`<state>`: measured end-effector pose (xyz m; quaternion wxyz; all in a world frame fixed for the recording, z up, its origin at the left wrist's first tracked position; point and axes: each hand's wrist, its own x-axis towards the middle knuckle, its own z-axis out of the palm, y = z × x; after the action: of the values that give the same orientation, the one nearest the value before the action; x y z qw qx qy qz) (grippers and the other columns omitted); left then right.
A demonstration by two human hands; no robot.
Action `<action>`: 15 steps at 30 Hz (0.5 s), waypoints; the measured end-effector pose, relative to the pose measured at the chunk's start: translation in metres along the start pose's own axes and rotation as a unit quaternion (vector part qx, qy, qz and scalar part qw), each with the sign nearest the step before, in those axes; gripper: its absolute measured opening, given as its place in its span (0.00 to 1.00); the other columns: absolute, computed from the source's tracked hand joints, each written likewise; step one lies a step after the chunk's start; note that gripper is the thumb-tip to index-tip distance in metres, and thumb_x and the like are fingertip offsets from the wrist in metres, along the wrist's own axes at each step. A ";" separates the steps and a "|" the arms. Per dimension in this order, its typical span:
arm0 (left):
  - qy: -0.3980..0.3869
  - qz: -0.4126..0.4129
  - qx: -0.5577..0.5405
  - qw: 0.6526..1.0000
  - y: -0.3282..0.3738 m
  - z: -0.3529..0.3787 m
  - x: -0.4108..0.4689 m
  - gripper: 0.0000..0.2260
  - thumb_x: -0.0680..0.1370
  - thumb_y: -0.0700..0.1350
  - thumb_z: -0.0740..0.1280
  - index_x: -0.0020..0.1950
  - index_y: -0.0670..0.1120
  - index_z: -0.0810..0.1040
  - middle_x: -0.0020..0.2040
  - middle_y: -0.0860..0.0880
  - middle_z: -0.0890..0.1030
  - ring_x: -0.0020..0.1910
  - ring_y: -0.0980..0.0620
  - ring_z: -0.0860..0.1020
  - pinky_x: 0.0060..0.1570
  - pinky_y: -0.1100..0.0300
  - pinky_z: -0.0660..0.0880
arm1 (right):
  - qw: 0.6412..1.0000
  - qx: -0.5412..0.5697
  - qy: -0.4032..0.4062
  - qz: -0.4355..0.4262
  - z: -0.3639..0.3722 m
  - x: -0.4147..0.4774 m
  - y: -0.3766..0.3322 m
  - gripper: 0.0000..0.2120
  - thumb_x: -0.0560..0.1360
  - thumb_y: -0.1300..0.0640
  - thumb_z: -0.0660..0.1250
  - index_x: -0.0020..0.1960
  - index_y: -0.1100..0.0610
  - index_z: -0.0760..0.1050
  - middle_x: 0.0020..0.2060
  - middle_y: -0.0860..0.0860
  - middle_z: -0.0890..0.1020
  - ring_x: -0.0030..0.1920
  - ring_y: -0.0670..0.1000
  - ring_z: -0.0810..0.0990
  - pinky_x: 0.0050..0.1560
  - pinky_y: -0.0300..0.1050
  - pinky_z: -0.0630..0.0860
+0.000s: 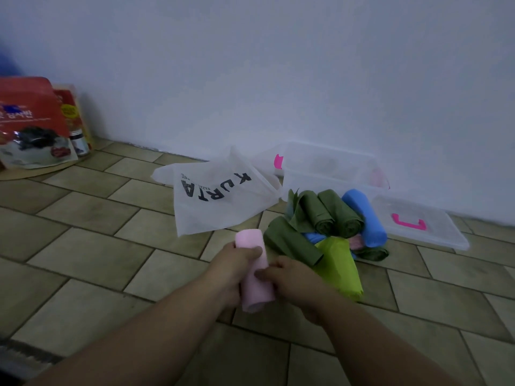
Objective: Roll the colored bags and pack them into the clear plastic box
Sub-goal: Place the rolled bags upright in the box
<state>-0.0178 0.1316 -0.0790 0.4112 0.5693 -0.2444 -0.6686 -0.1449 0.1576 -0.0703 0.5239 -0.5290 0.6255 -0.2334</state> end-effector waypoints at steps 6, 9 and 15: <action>-0.095 0.025 0.048 0.994 0.039 0.024 0.004 0.21 0.68 0.31 0.66 0.59 0.44 0.75 0.52 0.37 0.79 0.50 0.37 0.78 0.48 0.42 0.77 | 0.963 0.261 -0.061 0.002 -0.031 0.016 -0.008 0.08 0.71 0.67 0.69 0.44 0.60 0.70 0.41 0.58 0.83 0.44 0.58 0.82 0.49 0.56 0.79; -0.141 0.056 0.090 0.984 0.072 0.044 0.016 0.21 0.69 0.31 0.63 0.61 0.43 0.73 0.51 0.37 0.78 0.48 0.38 0.77 0.51 0.43 0.76 | 0.975 0.211 -0.037 -0.060 -0.057 0.034 -0.030 0.12 0.71 0.68 0.69 0.51 0.63 0.70 0.47 0.59 0.82 0.48 0.57 0.83 0.47 0.54 0.81; -0.186 0.198 0.142 0.952 0.172 0.101 0.072 0.25 0.78 0.47 0.66 0.74 0.51 0.63 0.67 0.46 0.73 0.61 0.45 0.73 0.58 0.50 0.68 | 0.965 0.185 0.083 -0.166 -0.142 0.097 -0.102 0.13 0.71 0.66 0.70 0.47 0.57 0.67 0.44 0.61 0.79 0.40 0.56 0.83 0.41 0.53 0.79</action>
<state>-0.0695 -0.0354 0.0407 0.3980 0.4272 -0.5168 -0.6261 -0.2205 -0.0014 0.0247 0.5127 -0.4983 0.5159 -0.4719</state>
